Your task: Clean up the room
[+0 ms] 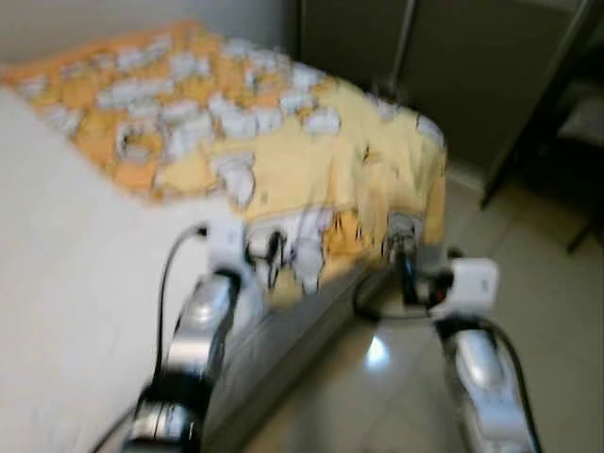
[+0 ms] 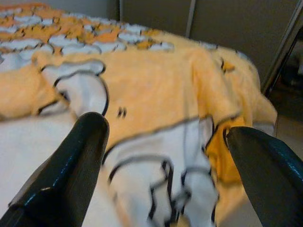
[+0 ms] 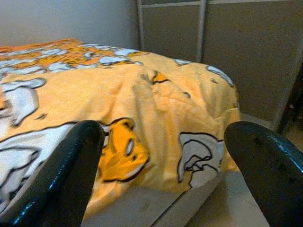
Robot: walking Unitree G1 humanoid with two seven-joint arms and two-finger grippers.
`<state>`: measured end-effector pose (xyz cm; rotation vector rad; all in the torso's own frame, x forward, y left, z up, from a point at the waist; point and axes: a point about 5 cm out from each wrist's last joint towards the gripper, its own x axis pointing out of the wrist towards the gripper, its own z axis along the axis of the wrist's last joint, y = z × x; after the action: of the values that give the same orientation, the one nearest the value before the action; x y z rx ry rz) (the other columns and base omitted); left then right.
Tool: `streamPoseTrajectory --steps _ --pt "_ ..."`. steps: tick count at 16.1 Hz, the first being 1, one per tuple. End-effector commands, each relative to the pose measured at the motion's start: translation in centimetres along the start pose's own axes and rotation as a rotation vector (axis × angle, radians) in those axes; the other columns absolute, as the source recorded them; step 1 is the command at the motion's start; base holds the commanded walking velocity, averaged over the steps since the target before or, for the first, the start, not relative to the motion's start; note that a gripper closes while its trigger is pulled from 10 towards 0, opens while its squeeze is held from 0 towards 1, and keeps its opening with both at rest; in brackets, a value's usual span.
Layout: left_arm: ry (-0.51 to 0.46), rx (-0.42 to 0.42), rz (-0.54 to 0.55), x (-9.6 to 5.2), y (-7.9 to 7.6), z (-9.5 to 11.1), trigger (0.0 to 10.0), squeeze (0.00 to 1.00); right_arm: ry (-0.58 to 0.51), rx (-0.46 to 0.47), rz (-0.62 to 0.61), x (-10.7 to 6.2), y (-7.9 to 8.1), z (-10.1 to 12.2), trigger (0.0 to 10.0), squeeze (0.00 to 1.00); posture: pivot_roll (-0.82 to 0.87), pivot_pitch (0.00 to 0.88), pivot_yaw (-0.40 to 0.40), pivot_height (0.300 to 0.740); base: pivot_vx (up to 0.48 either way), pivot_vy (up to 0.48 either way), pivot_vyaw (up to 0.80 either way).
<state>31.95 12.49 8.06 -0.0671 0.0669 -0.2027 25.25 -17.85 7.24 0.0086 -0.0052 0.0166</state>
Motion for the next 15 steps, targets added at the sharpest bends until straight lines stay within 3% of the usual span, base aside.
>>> streamPoseTrajectory --steps 1,2,4,6,7,8,9,11,13,15 --pt "-0.091 0.003 0.005 0.1 -0.7 1.5 10.0 0.00 -0.009 0.000 -0.040 -0.5 -1.3 0.2 10.0 0.00 -0.13 0.000 0.027 0.740 0.000 0.000 0.00" --pt "-0.109 0.008 0.016 0.0 -0.5 1.9 10.0 0.00 -0.010 -0.003 -0.042 -0.5 -1.4 0.2 10.0 0.00 -0.13 0.000 0.026 0.740 0.000 0.000 0.00" --pt "-0.217 0.145 -0.005 -0.3 -0.5 3.8 10.0 0.00 -0.006 0.011 -0.060 -0.2 -1.8 -0.2 10.0 0.00 -0.10 0.000 0.020 0.740 0.000 0.000 0.00" --pt "-0.186 0.228 -0.007 -0.3 -0.7 3.9 10.0 0.00 -0.011 0.032 -0.060 0.3 -1.5 0.0 10.0 0.00 -0.08 0.000 0.029 0.740 0.000 0.000 0.00" --pt "-0.144 0.259 -0.003 -0.2 -0.5 3.4 10.0 0.00 -0.019 0.037 -0.054 0.5 -1.2 0.1 10.0 0.00 -0.08 0.000 0.033 0.740 0.000 0.000 0.00" --pt "-0.102 0.247 -0.001 0.0 -0.3 2.8 10.0 0.00 -0.022 0.042 -0.051 0.6 -1.1 0.2 10.0 0.00 -0.08 0.000 0.034 0.740 0.000 0.000 0.00" --pt "0.009 0.202 0.021 0.4 0.1 1.0 10.0 0.00 -0.028 0.050 -0.024 0.5 -0.7 0.4 10.0 0.00 -0.08 0.000 0.035 0.740 0.000 0.000 0.00" --pt "0.083 0.196 0.056 0.6 0.7 -0.3 10.0 0.00 -0.026 0.042 0.024 0.0 -0.3 0.6 10.0 0.00 -0.10 0.000 0.035 0.740 0.000 0.000 0.00" --pt "0.166 0.236 0.056 0.9 0.5 -1.7 10.0 0.00 0.021 0.032 0.097 -1.5 -0.1 0.3 10.0 0.00 -0.13 0.048 0.021 0.740 0.000 0.000 0.00" --pt "0.246 0.222 0.074 0.8 0.4 -3.1 10.0 0.00 0.062 0.034 0.133 -3.0 -0.1 0.0 10.0 0.00 -0.17 0.105 0.018 0.740 0.000 0.000 0.00"
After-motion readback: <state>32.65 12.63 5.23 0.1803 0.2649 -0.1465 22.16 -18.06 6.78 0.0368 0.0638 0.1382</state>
